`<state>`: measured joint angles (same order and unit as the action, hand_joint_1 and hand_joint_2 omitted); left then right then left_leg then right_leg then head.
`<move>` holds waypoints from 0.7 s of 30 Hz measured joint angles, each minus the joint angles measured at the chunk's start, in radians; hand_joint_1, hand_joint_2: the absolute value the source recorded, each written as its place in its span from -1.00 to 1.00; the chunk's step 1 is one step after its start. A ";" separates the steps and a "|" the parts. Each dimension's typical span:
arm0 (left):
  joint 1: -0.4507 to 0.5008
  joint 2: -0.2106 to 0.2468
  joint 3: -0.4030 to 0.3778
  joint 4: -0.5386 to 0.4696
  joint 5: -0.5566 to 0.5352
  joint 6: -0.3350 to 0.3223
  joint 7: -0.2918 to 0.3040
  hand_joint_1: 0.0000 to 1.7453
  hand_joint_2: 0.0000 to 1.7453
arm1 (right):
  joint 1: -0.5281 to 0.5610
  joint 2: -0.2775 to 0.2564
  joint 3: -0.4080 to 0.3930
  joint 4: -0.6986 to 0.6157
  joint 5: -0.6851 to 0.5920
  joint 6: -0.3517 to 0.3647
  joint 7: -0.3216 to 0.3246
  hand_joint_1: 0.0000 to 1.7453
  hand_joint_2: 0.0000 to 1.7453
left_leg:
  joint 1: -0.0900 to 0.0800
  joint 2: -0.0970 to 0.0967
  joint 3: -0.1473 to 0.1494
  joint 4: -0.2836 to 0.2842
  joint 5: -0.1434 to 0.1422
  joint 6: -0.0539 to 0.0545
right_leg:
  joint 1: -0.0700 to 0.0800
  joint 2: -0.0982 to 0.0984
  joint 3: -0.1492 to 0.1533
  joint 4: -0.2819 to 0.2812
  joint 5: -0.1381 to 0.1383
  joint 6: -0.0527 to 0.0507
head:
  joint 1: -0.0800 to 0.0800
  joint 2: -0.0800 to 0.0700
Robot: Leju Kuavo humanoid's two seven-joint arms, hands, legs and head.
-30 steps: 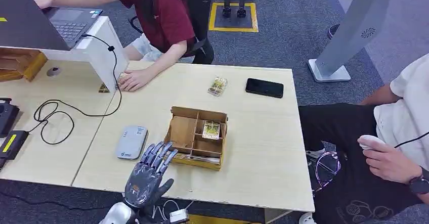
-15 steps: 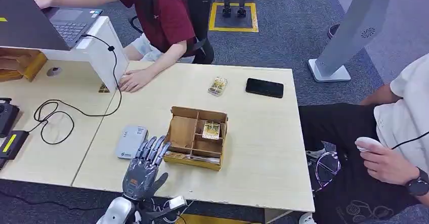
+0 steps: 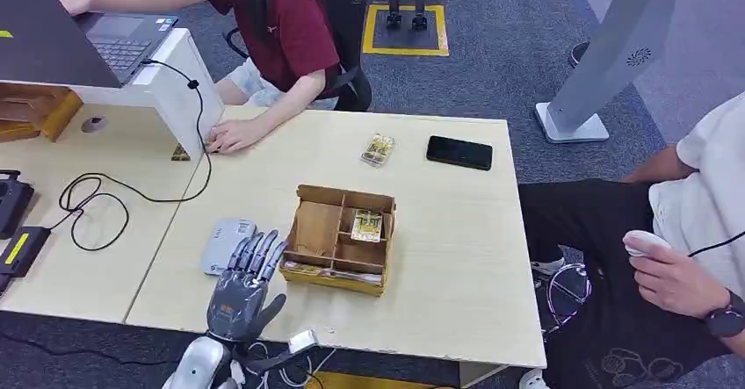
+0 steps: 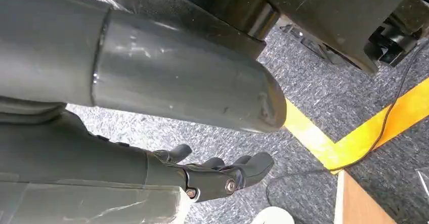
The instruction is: Pass the card to the sensor for recognition and then transmit it.
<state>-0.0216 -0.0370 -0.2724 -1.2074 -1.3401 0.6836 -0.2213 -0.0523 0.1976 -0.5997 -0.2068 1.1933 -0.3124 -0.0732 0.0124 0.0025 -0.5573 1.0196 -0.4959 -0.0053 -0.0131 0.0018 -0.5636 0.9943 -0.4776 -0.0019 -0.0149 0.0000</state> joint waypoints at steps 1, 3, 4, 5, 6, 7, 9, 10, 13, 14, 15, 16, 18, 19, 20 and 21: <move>0.000 -0.003 0.006 0.000 0.005 0.000 -0.015 -1.00 1.00 | 0.000 0.000 0.000 0.000 0.000 0.000 0.000 -1.00 -1.00 | 0.000 0.000 0.000 0.000 0.000 0.000 | 0.000 0.000 0.000 0.000 0.000 0.000 | 0.000 0.000; 0.002 -0.014 0.016 -0.002 0.020 0.000 -0.056 -1.00 1.00 | 0.000 0.000 0.000 0.000 0.000 0.000 0.000 -1.00 -1.00 | 0.000 0.000 0.000 0.000 0.000 0.000 | 0.000 0.000 0.000 0.000 0.000 0.000 | 0.000 0.000; 0.003 -0.020 0.021 -0.005 0.021 0.001 -0.068 -1.00 1.00 | 0.000 0.000 0.000 0.000 0.000 0.000 0.000 -1.00 -1.00 | 0.000 0.000 0.000 0.000 0.000 0.000 | 0.000 0.000 0.000 0.000 0.000 0.000 | 0.000 0.000; 0.003 -0.027 0.024 -0.006 0.022 0.001 -0.073 -1.00 1.00 | 0.000 0.000 0.000 0.000 0.000 0.000 0.000 -1.00 -1.00 | 0.000 0.000 0.000 0.000 0.000 0.000 | 0.000 0.000 0.000 0.000 0.000 0.000 | 0.000 0.000; 0.003 -0.032 0.026 -0.007 0.023 0.001 -0.075 -1.00 1.00 | 0.000 0.000 0.000 0.000 0.000 0.000 0.000 -1.00 -1.00 | 0.000 0.000 0.000 0.000 0.000 0.000 | 0.000 0.000 0.000 0.000 0.000 0.000 | 0.000 0.000; 0.003 -0.036 0.028 -0.008 0.023 0.001 -0.077 -1.00 1.00 | 0.000 0.000 0.000 0.000 0.000 0.000 0.000 -1.00 -1.00 | 0.000 0.000 -0.001 0.000 0.000 0.000 | 0.000 0.000 0.000 0.000 0.000 0.000 | 0.000 0.000; 0.003 -0.041 0.032 -0.009 0.024 0.001 -0.080 -1.00 1.00 | 0.000 0.000 0.000 0.000 0.000 0.000 0.000 -1.00 -1.00 | 0.000 0.000 0.000 0.000 0.000 0.000 | 0.000 0.000 0.000 0.000 0.000 0.000 | 0.000 0.000; 0.003 -0.042 0.033 -0.009 0.024 0.001 -0.080 -1.00 1.00 | 0.000 0.000 0.000 0.000 0.000 0.000 0.000 -1.00 -1.00 | 0.000 0.000 0.000 0.000 0.000 0.000 | 0.000 0.000 0.000 0.000 0.000 0.000 | 0.000 0.000; 0.002 -0.050 0.041 -0.009 0.033 0.001 -0.082 -1.00 1.00 | 0.000 0.000 0.000 0.000 0.000 -0.001 0.000 -1.00 -1.00 | 0.000 0.000 0.000 0.000 0.000 0.000 | 0.000 0.000 0.000 0.000 0.000 0.000 | 0.000 0.000; 0.002 -0.051 0.042 -0.009 0.034 0.001 -0.084 -1.00 1.00 | 0.000 0.000 0.000 0.000 0.000 -0.001 0.000 -1.00 -1.00 | 0.000 0.000 0.000 0.000 0.000 0.000 | 0.000 0.000 0.000 0.000 0.000 0.000 | 0.000 0.000; 0.002 -0.053 0.042 -0.009 0.034 0.001 -0.085 -1.00 1.00 | 0.000 0.000 0.000 0.000 0.000 -0.001 0.000 -1.00 -1.00 | 0.000 0.000 0.000 0.000 0.000 0.000 | 0.000 0.000 0.000 0.000 0.000 0.000 | 0.000 0.000; 0.002 -0.055 0.043 -0.009 0.034 0.001 -0.087 -1.00 1.00 | 0.000 0.000 0.000 0.000 0.000 -0.001 0.000 -1.00 -1.00 | 0.000 0.000 0.000 0.000 0.000 0.000 | 0.000 0.000 0.000 0.000 0.000 0.000 | 0.000 0.000; 0.002 -0.061 0.043 -0.009 0.034 0.001 -0.101 -1.00 1.00 | 0.000 0.000 0.000 0.000 0.000 0.000 0.002 -1.00 -1.00 | 0.000 0.000 0.000 0.000 0.000 0.000 | 0.000 0.000 0.000 0.000 0.000 0.000 | 0.000 0.000; 0.002 -0.064 0.043 -0.009 0.035 0.001 -0.104 -1.00 1.00 | 0.000 0.000 0.000 0.000 0.000 0.000 0.002 -1.00 -1.00 | 0.000 0.000 0.000 0.000 0.000 0.000 | 0.000 0.000 0.000 0.000 0.000 0.000 | 0.000 0.000; 0.001 -0.067 0.043 -0.008 0.035 0.001 -0.105 -1.00 1.00 | 0.000 0.000 0.000 0.000 0.000 0.000 0.002 -1.00 -1.00 | 0.000 0.000 0.000 0.000 0.000 0.000 | 0.000 0.000 0.000 0.000 0.000 0.000 | 0.000 0.000; 0.001 -0.070 0.043 -0.009 0.035 0.001 -0.105 -1.00 1.00 | 0.000 0.000 0.000 0.000 0.000 0.000 0.002 -1.00 -1.00 | 0.000 0.000 0.000 0.000 0.000 0.000 | 0.000 0.000 0.000 0.000 0.000 0.000 | 0.000 0.000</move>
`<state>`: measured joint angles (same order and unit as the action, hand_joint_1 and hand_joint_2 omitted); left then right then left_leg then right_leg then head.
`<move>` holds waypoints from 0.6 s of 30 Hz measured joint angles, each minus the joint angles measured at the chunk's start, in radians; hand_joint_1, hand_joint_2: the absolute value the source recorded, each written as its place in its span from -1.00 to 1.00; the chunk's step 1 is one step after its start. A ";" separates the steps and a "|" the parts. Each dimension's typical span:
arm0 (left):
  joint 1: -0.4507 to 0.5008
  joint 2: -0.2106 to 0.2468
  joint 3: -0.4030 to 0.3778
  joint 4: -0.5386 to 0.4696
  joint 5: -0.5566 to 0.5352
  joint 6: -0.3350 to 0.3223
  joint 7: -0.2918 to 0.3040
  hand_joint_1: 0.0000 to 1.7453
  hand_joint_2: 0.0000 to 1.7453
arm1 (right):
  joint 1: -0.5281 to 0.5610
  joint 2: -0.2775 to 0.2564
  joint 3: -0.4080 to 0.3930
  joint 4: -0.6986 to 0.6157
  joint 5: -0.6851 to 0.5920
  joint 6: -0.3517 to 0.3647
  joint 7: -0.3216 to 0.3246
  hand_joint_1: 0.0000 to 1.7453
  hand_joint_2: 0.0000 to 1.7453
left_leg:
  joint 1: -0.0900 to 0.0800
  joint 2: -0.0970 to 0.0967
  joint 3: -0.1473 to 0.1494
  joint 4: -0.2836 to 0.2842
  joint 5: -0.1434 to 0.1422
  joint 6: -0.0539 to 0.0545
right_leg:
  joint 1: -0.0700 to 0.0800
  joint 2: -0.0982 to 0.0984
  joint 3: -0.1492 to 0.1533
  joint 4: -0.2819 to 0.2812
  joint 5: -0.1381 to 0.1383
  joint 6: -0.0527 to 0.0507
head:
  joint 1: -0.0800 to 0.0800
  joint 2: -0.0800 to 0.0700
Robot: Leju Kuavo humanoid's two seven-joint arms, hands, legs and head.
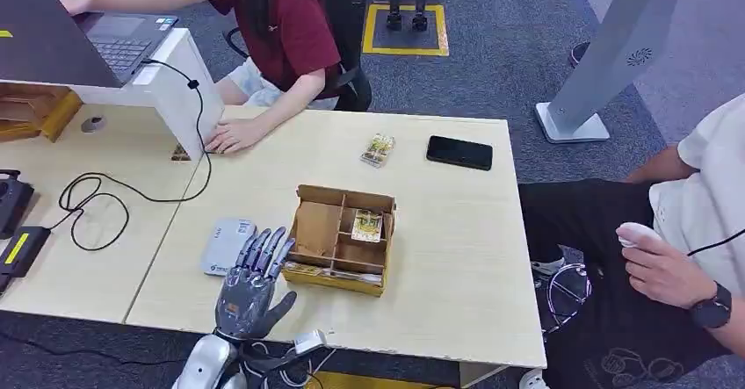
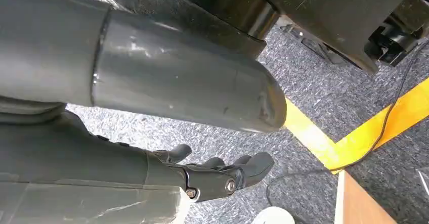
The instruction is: Pass the card to the sensor for recognition and then transmit it.
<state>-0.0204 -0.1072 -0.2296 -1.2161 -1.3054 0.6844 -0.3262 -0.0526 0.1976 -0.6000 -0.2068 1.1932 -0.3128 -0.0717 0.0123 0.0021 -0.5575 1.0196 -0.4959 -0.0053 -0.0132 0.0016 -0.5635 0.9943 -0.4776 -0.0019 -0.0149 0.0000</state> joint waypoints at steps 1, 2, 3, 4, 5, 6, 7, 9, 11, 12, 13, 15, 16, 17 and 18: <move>-0.001 -0.003 0.000 0.000 -0.001 0.000 0.000 -1.00 1.00 | 0.000 0.000 0.000 0.000 0.000 0.000 0.000 -1.00 -1.00 | 0.000 0.000 0.000 0.000 0.000 0.000 | 0.000 0.000 0.000 0.000 0.000 0.000 | 0.000 0.000; -0.002 -0.004 0.000 0.000 -0.001 0.000 0.000 -1.00 1.00 | 0.000 0.000 0.000 0.000 0.000 0.000 0.000 -1.00 -1.00 | 0.000 0.000 0.000 0.000 0.000 0.000 | 0.000 0.000 0.000 0.000 0.000 0.000 | 0.000 0.000; -0.002 -0.005 0.000 0.000 -0.001 0.000 0.000 -1.00 1.00 | 0.000 0.000 0.000 0.000 0.000 0.000 0.000 -1.00 -1.00 | 0.000 0.000 0.000 0.000 0.000 0.000 | 0.000 0.000 0.000 0.000 0.000 0.000 | 0.000 0.000; -0.002 -0.005 0.000 0.000 -0.002 0.000 0.000 -1.00 1.00 | 0.000 0.000 0.000 0.000 0.000 0.000 0.000 -1.00 -1.00 | 0.000 0.000 0.000 0.000 0.000 0.000 | 0.000 0.000 0.000 0.000 0.000 0.000 | 0.000 0.000; -0.003 -0.005 0.000 0.000 -0.002 0.000 0.001 -1.00 1.00 | 0.000 0.000 0.000 0.000 0.000 0.000 0.000 -1.00 -1.00 | 0.000 0.000 0.000 0.000 0.000 0.000 | 0.000 0.000 0.000 0.000 0.000 0.000 | 0.000 0.000; -0.004 -0.007 0.000 0.000 -0.002 0.000 0.001 -1.00 1.00 | 0.000 0.000 0.000 0.000 0.000 0.000 0.000 -1.00 -1.00 | 0.000 0.000 0.000 0.000 0.000 0.000 | 0.000 0.000 0.000 0.000 0.000 0.000 | 0.000 0.000; -0.005 -0.009 0.000 0.000 -0.002 0.000 0.002 -1.00 1.00 | 0.000 0.000 0.000 0.000 0.000 0.000 0.000 -1.00 -1.00 | 0.000 0.000 0.000 0.000 0.000 0.000 | 0.000 0.000 0.000 0.000 0.000 0.000 | 0.000 0.000; -0.006 -0.010 0.000 0.000 -0.002 0.000 0.002 -1.00 1.00 | -0.001 0.000 0.000 0.000 0.000 0.000 0.000 -1.00 -1.00 | 0.000 0.000 0.000 0.000 0.000 0.000 | 0.000 0.000 0.000 0.000 0.000 0.000 | 0.000 0.000; -0.007 -0.010 0.000 0.000 -0.002 0.000 0.003 -1.00 1.00 | 0.000 0.000 0.000 0.000 0.000 0.000 0.000 -1.00 -1.00 | 0.000 0.000 0.000 0.000 0.000 0.000 | 0.000 0.000 0.000 0.000 0.000 0.000 | 0.000 0.000; -0.007 -0.010 0.000 0.000 -0.002 0.000 0.003 -1.00 1.00 | -0.001 0.000 0.000 0.000 0.000 0.000 -0.001 -1.00 -1.00 | 0.000 0.000 0.000 0.000 0.000 0.000 | 0.000 0.000 0.000 0.000 0.000 0.000 | 0.000 0.000; -0.008 -0.010 0.000 0.001 -0.002 0.000 0.003 -1.00 1.00 | -0.001 0.000 0.000 0.000 0.000 0.000 -0.002 -1.00 -1.00 | 0.000 0.000 0.000 0.000 0.000 0.000 | 0.000 0.000 0.000 0.000 0.000 0.000 | 0.000 0.000; -0.008 -0.010 0.000 0.001 -0.002 0.000 0.003 -1.00 1.00 | -0.001 0.000 0.000 0.000 0.000 0.000 -0.002 -1.00 -1.00 | 0.000 0.000 0.000 0.000 0.000 0.000 | 0.000 0.000 0.000 0.000 0.000 0.000 | 0.000 0.000; -0.008 -0.010 0.000 0.001 -0.002 0.000 0.003 -1.00 1.00 | -0.001 0.000 0.000 0.000 0.000 0.000 -0.002 -1.00 -1.00 | 0.000 0.000 0.000 0.000 0.000 0.000 | 0.000 0.000 0.000 0.000 0.000 0.000 | 0.000 0.000; -0.008 -0.010 0.000 0.001 -0.002 0.000 0.003 -1.00 1.00 | -0.001 0.000 0.000 0.000 0.000 0.000 -0.002 -1.00 -1.00 | 0.000 0.000 0.000 0.000 0.000 0.000 | 0.000 0.000 0.000 0.000 0.000 0.000 | 0.000 0.000; -0.008 -0.010 0.000 0.001 -0.002 0.000 0.003 -1.00 1.00 | -0.001 0.000 0.000 0.000 0.000 0.000 -0.002 -1.00 -1.00 | 0.000 0.000 0.000 0.000 0.000 0.000 | 0.000 0.000 0.000 0.000 0.000 0.000 | 0.000 0.000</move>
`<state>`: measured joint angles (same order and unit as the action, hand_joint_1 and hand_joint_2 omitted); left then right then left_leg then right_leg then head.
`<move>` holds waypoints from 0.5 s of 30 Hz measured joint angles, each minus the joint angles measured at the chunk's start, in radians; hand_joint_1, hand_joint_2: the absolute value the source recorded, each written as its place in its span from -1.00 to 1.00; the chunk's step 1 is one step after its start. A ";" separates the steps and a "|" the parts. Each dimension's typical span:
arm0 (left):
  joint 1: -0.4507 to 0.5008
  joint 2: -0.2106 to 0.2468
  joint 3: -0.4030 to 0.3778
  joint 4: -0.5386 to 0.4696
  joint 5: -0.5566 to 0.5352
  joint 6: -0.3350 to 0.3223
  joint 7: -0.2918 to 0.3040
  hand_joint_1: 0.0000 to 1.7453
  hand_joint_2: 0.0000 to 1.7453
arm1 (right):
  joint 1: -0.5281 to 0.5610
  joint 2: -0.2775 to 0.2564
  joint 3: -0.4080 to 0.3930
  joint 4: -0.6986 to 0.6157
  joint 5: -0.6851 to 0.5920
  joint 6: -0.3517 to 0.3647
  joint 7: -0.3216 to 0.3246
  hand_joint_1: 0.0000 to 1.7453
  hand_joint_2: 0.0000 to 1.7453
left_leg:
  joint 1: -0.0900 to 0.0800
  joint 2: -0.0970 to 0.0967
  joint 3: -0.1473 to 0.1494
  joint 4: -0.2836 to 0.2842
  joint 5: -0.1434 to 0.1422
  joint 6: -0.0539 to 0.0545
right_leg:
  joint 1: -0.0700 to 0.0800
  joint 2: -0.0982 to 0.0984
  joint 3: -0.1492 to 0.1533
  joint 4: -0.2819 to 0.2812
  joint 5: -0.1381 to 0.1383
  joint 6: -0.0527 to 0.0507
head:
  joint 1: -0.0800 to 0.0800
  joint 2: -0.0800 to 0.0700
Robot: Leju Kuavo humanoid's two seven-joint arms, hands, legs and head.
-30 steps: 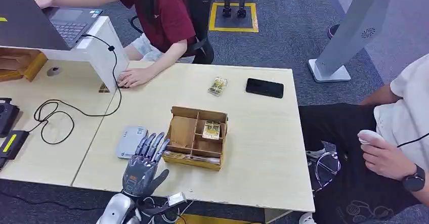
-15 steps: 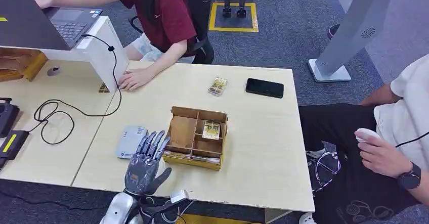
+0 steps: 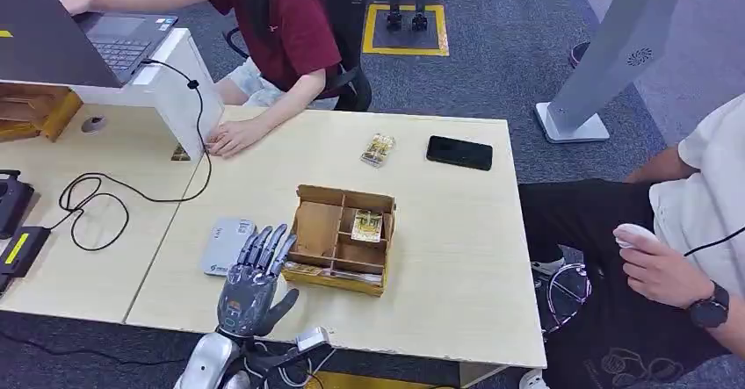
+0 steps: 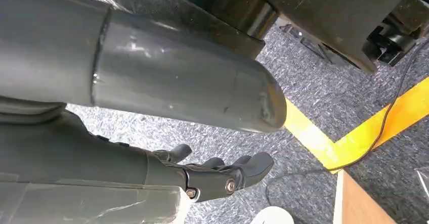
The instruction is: Pass the card to the sensor for recognition and then transmit it.
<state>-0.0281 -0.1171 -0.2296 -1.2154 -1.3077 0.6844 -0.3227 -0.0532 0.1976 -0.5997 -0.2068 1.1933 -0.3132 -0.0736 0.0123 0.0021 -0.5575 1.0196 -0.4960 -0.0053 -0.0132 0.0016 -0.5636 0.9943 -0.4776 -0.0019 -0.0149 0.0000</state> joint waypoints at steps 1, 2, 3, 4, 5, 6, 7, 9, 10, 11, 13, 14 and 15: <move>0.000 -0.001 0.000 0.000 -0.001 0.000 0.000 -1.00 1.00 | 0.000 0.000 0.000 0.000 0.000 0.000 0.000 -1.00 -1.00 | 0.000 0.000 0.000 0.000 0.000 0.000 | 0.000 0.000 0.000 0.000 0.000 0.000 | 0.000 0.000; 0.000 -0.002 0.000 0.001 -0.003 0.000 -0.003 -1.00 1.00 | 0.000 0.000 0.000 0.000 0.000 0.000 0.000 -1.00 -1.00 | 0.000 0.000 0.000 0.000 0.000 0.000 | 0.000 0.000 0.000 0.000 0.000 0.000 | 0.000 0.000; 0.000 -0.004 0.000 0.003 -0.003 0.000 -0.005 -1.00 1.00 | 0.000 0.000 0.000 0.000 0.000 0.000 0.000 -1.00 -1.00 | 0.000 0.000 0.000 0.000 0.000 0.000 | 0.000 0.000 0.000 0.000 0.000 0.000 | 0.000 0.000; 0.000 -0.005 0.000 0.005 -0.003 0.000 -0.005 -1.00 1.00 | 0.000 0.000 0.000 0.000 0.000 0.000 0.000 -1.00 -1.00 | 0.000 0.000 0.000 0.000 0.000 0.000 | 0.000 0.000 0.000 0.000 0.000 0.000 | 0.000 0.000; -0.001 -0.006 0.000 0.007 -0.003 0.000 -0.005 -1.00 1.00 | 0.000 0.000 0.000 0.000 0.000 0.000 0.000 -1.00 -1.00 | 0.000 0.000 0.000 0.000 0.000 0.000 | 0.000 0.000 0.000 0.000 0.000 0.000 | 0.000 0.000; -0.001 -0.007 0.000 0.008 -0.003 0.000 -0.002 -1.00 1.00 | 0.000 0.000 0.000 0.000 0.000 0.000 0.000 -1.00 -1.00 | 0.000 0.000 0.000 0.000 0.000 0.000 | 0.000 0.000 0.000 0.000 0.000 0.000 | 0.000 0.000; -0.001 -0.008 0.000 0.010 -0.002 0.000 0.000 -1.00 1.00 | 0.000 0.000 0.000 0.000 0.000 0.000 0.000 -1.00 -1.00 | 0.000 0.000 0.000 0.000 0.000 0.000 | 0.000 0.000 0.000 0.000 0.000 0.000 | 0.000 0.000; -0.001 -0.008 0.000 0.012 -0.002 0.000 0.000 -1.00 1.00 | 0.000 0.000 0.000 0.000 0.000 0.000 0.000 -1.00 -1.00 | 0.000 0.000 0.000 0.000 0.000 0.000 | 0.000 0.000 0.000 0.000 0.000 0.000 | 0.000 0.000; -0.001 -0.008 0.000 0.013 -0.002 0.000 0.000 -1.00 1.00 | 0.000 0.000 0.000 0.000 0.000 0.000 0.000 -1.00 -1.00 | 0.000 0.000 0.000 0.000 0.000 0.000 | 0.000 0.000 0.000 0.000 0.000 0.000 | 0.000 0.000; -0.001 -0.008 0.000 0.013 -0.002 0.000 0.001 -1.00 1.00 | 0.000 0.000 0.000 0.000 0.000 0.000 0.000 -1.00 -1.00 | 0.000 0.000 0.000 0.000 0.000 0.000 | 0.000 0.000 0.000 0.000 0.000 0.000 | 0.000 0.000; -0.001 -0.008 0.000 0.013 -0.002 0.000 0.002 -1.00 1.00 | 0.000 0.000 0.000 0.000 0.000 0.000 -0.001 -1.00 -1.00 | 0.000 0.000 0.000 0.000 0.000 0.000 | 0.000 0.000 0.000 0.000 0.000 0.000 | 0.000 0.000; -0.001 -0.008 0.000 0.013 -0.002 0.000 0.003 -1.00 1.00 | 0.000 0.000 0.000 0.000 0.000 0.000 -0.001 -1.00 -1.00 | 0.000 0.000 0.000 0.000 0.000 0.000 | 0.000 0.000 0.000 0.000 0.000 0.000 | 0.000 0.000; -0.001 -0.008 0.000 0.014 -0.003 0.000 0.006 -1.00 1.00 | 0.000 0.000 0.000 0.000 0.000 0.000 -0.001 -1.00 -1.00 | 0.000 0.000 0.000 0.000 0.000 0.000 | 0.000 0.000 0.000 0.000 0.000 0.000 | 0.000 0.000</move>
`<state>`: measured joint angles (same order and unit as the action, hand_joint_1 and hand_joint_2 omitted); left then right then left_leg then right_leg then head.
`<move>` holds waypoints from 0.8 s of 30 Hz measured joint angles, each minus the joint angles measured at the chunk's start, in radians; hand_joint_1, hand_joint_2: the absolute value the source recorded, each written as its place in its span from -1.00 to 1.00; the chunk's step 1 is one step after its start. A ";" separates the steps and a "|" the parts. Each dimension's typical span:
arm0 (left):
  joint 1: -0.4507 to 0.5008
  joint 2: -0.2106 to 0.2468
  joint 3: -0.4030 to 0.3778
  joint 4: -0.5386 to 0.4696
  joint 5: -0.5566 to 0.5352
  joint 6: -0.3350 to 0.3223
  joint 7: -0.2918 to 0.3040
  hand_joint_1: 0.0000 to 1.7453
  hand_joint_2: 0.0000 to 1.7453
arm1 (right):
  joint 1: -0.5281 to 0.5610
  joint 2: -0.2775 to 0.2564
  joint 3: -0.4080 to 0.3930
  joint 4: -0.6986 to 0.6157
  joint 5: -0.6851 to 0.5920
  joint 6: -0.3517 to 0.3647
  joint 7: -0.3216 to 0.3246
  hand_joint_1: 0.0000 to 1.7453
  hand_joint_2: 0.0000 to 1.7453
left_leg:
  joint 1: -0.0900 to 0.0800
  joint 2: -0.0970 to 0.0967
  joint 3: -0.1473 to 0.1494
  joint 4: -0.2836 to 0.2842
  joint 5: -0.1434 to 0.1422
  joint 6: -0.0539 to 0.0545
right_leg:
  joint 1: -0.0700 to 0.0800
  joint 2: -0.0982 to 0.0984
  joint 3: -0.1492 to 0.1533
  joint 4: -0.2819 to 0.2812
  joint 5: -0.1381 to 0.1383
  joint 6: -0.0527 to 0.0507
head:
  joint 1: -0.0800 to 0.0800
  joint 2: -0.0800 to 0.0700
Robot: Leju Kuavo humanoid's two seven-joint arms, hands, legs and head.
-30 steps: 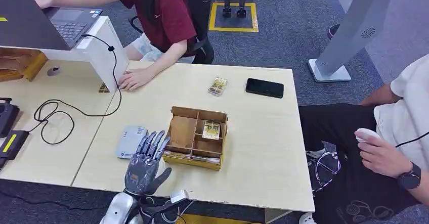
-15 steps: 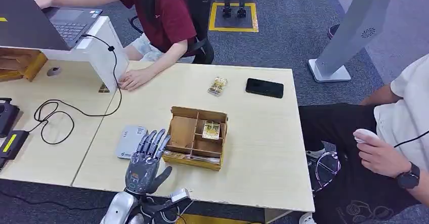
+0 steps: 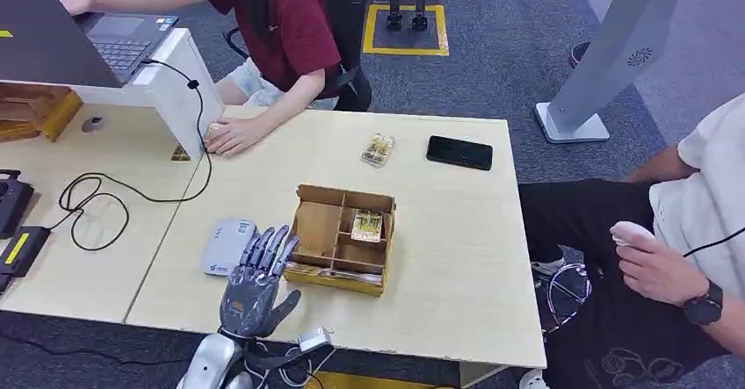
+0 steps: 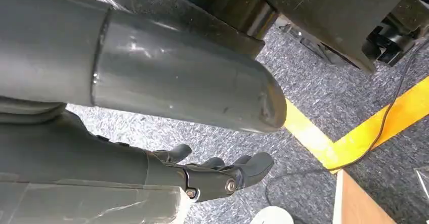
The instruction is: Pass the card to the sensor for recognition and then transmit it.
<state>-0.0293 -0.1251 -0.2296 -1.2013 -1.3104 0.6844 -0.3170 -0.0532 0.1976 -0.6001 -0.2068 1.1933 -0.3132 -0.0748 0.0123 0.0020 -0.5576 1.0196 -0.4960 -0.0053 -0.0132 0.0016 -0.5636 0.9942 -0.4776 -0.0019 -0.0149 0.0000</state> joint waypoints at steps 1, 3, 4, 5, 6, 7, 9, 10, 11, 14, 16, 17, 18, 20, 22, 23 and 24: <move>0.000 0.000 0.000 0.001 0.000 0.000 0.002 -1.00 1.00 | 0.000 0.000 0.000 0.000 0.000 0.000 0.000 -1.00 -1.00 | 0.000 0.000 0.000 0.000 0.000 0.000 | 0.000 0.000 0.000 0.000 0.000 0.000 | 0.000 0.000; 0.000 0.000 0.000 0.001 0.000 0.000 0.002 -1.00 1.00 | 0.000 0.000 0.000 0.000 0.000 0.000 0.000 -1.00 -1.00 | 0.000 0.000 0.000 0.000 0.000 0.000 | 0.000 0.000 0.000 0.000 0.000 0.000 | 0.000 0.000; 0.000 0.000 0.000 0.002 0.000 0.000 0.002 -1.00 1.00 | 0.000 0.000 0.000 0.000 0.000 0.000 0.000 -1.00 -1.00 | 0.000 0.000 0.000 0.000 0.000 0.000 | 0.000 0.000 0.000 0.000 0.000 0.000 | 0.000 0.000; 0.000 0.000 0.000 0.003 0.001 0.000 0.002 -1.00 1.00 | 0.000 0.000 0.000 0.000 0.000 0.000 0.000 -1.00 -1.00 | 0.000 0.000 0.000 0.000 0.000 0.000 | 0.000 0.000 0.000 0.000 0.000 0.000 | 0.000 0.000; 0.000 0.000 0.000 0.003 0.002 0.000 0.003 -1.00 1.00 | 0.000 0.000 0.000 0.000 0.000 0.000 0.000 -1.00 -1.00 | 0.000 0.000 0.000 0.000 0.000 0.000 | 0.000 0.000 0.000 0.000 0.000 0.000 | 0.000 0.000; 0.000 0.000 0.000 0.003 0.008 0.000 0.003 -1.00 1.00 | 0.000 0.000 0.000 0.000 0.000 0.000 0.000 -1.00 -1.00 | 0.000 0.000 0.000 0.000 0.000 0.000 | 0.000 0.000 0.000 0.000 0.000 0.000 | 0.000 0.000; -0.002 0.000 0.000 0.003 0.017 0.000 0.000 -1.00 1.00 | 0.000 0.000 0.000 0.000 0.000 0.000 0.000 -1.00 -1.00 | 0.000 0.000 0.000 0.000 0.000 0.000 | 0.000 0.000 0.000 0.000 0.000 0.000 | 0.000 0.000; -0.003 0.000 0.000 0.004 0.020 0.000 -0.002 -1.00 1.00 | 0.000 0.000 0.000 0.000 0.000 0.000 0.000 -1.00 -1.00 | 0.000 0.000 0.000 0.000 0.000 0.000 | 0.000 0.000 0.000 0.000 0.000 0.000 | 0.000 0.000; -0.004 -0.001 0.000 0.006 0.023 0.000 -0.003 -1.00 1.00 | 0.000 0.000 0.000 0.000 0.000 0.000 0.001 -1.00 -1.00 | 0.000 0.000 0.000 0.000 0.000 0.000 | 0.000 0.000 0.000 0.000 0.000 0.000 | 0.000 0.000; -0.011 -0.003 0.000 0.010 0.026 0.000 -0.004 -1.00 1.00 | 0.000 0.000 0.000 0.000 0.000 0.000 0.001 -1.00 -1.00 | 0.000 0.000 0.000 0.000 0.000 0.000 | 0.000 0.000 0.000 0.000 0.000 0.000 | 0.000 0.000; -0.012 -0.006 0.000 0.013 0.026 0.000 -0.004 -1.00 1.00 | 0.000 0.000 0.000 0.000 0.000 0.000 0.001 -1.00 -1.00 | 0.000 0.000 0.000 0.000 0.000 0.000 | 0.000 0.000 0.000 0.000 0.000 0.000 | 0.000 0.000; -0.013 -0.006 0.000 0.014 0.026 0.000 -0.004 -1.00 1.00 | 0.000 0.000 0.000 0.000 0.000 -0.001 0.001 -1.00 -1.00 | 0.000 0.000 0.000 0.000 0.000 0.000 | 0.000 0.000 0.000 0.000 0.000 0.000 | 0.000 0.000; -0.013 -0.008 0.000 0.015 0.026 0.000 -0.004 -1.00 1.00 | 0.000 0.000 0.000 0.000 0.000 -0.002 0.001 -1.00 -1.00 | 0.000 0.000 0.000 0.000 0.000 0.000 | 0.000 0.000 0.000 0.000 0.000 0.000 | 0.000 0.000; -0.013 -0.009 0.000 0.017 0.026 0.000 -0.004 -1.00 1.00 | 0.000 0.000 0.000 0.000 0.000 -0.002 0.001 -1.00 -1.00 | 0.000 0.000 0.000 0.000 0.000 0.000 | 0.000 0.000 0.000 0.000 0.000 0.000 | 0.000 0.000; -0.014 -0.010 0.000 0.018 0.026 0.000 -0.004 -1.00 1.00 | 0.000 0.000 0.000 0.000 0.000 -0.002 0.001 -1.00 -1.00 | 0.000 0.000 0.000 0.000 0.000 0.000 | 0.000 0.000 0.000 0.000 0.000 0.000 | 0.000 0.000; -0.014 -0.010 0.000 0.019 0.026 0.000 -0.004 -1.00 1.00 | 0.000 0.000 0.000 0.000 0.000 -0.002 0.001 -1.00 -1.00 | 0.000 0.000 0.000 0.000 0.000 0.000 | 0.000 0.000 0.000 0.000 0.000 0.000 | 0.000 0.000; -0.014 -0.010 0.000 0.019 0.027 0.000 -0.005 -1.00 1.00 | 0.000 0.000 0.000 0.000 0.000 -0.002 0.001 -1.00 -1.00 | 0.000 0.000 0.000 0.000 0.000 0.000 | 0.000 0.000 0.000 0.000 0.000 0.000 | 0.000 0.000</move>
<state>-0.0435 -0.1347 -0.2296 -1.1818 -1.2837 0.6844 -0.3216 -0.0533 0.1976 -0.5997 -0.2068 1.1933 -0.3151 -0.0740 0.0123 0.0020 -0.5575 1.0197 -0.4960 -0.0053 -0.0132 0.0016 -0.5636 0.9942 -0.4776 -0.0019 -0.0149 0.0000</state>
